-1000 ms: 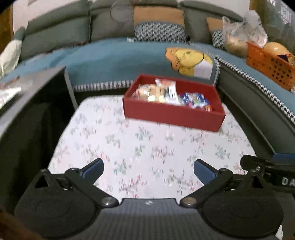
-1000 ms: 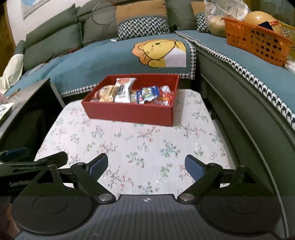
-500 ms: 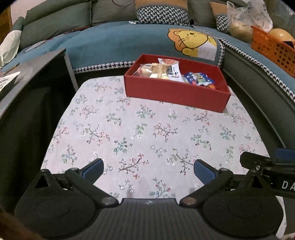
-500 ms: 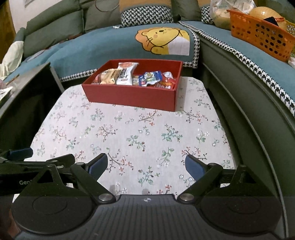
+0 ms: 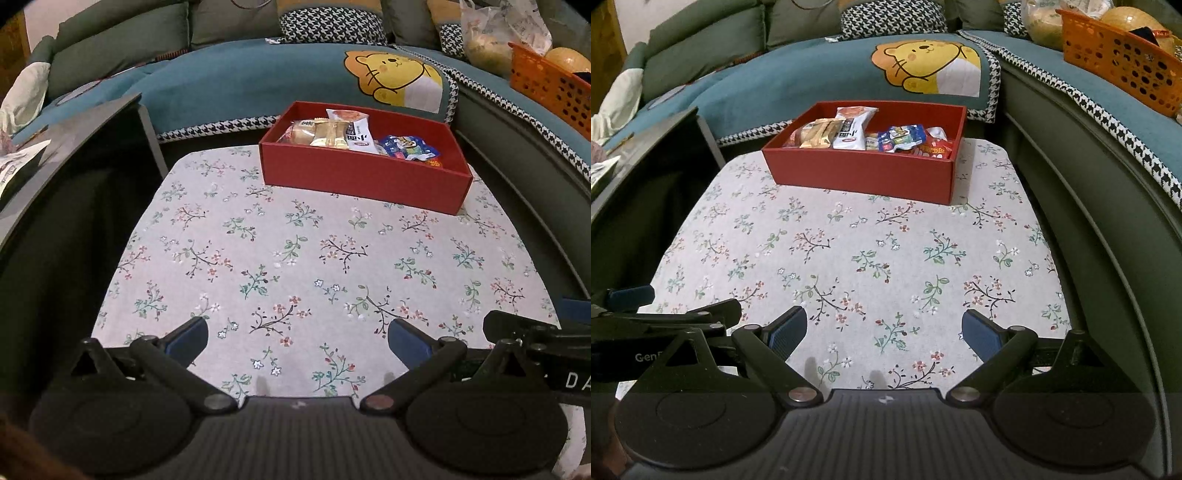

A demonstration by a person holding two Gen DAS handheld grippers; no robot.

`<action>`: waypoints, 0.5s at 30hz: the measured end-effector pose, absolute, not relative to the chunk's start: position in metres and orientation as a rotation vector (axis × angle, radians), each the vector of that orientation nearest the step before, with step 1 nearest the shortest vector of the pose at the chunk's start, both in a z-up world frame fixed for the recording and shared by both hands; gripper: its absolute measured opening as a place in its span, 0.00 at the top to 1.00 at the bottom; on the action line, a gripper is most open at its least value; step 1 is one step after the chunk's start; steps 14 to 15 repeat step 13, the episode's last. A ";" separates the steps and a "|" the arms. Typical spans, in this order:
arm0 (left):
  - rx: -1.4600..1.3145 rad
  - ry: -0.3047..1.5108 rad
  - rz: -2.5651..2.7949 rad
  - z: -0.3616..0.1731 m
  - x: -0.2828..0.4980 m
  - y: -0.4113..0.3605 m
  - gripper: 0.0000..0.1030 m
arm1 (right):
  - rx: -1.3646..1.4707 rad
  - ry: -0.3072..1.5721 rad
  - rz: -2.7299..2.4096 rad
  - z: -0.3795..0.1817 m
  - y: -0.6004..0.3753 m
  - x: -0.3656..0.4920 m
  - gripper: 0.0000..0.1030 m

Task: Organize snacks

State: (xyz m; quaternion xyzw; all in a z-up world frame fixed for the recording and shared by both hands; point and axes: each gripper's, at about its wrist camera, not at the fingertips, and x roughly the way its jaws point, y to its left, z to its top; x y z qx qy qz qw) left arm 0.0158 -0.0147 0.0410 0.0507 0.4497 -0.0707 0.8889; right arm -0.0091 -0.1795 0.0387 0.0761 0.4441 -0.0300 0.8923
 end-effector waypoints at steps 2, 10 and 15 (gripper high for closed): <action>0.110 0.932 -0.144 0.041 0.015 -0.015 0.00 | 0.159 0.924 -0.062 0.038 -0.180 -0.009 0.08; 0.163 0.871 -0.142 0.050 0.011 -0.018 0.00 | 0.170 0.923 -0.072 0.037 -0.183 -0.008 0.08; 0.155 0.877 -0.157 0.052 0.013 -0.016 0.00 | 0.176 0.924 -0.077 0.037 -0.184 -0.007 0.08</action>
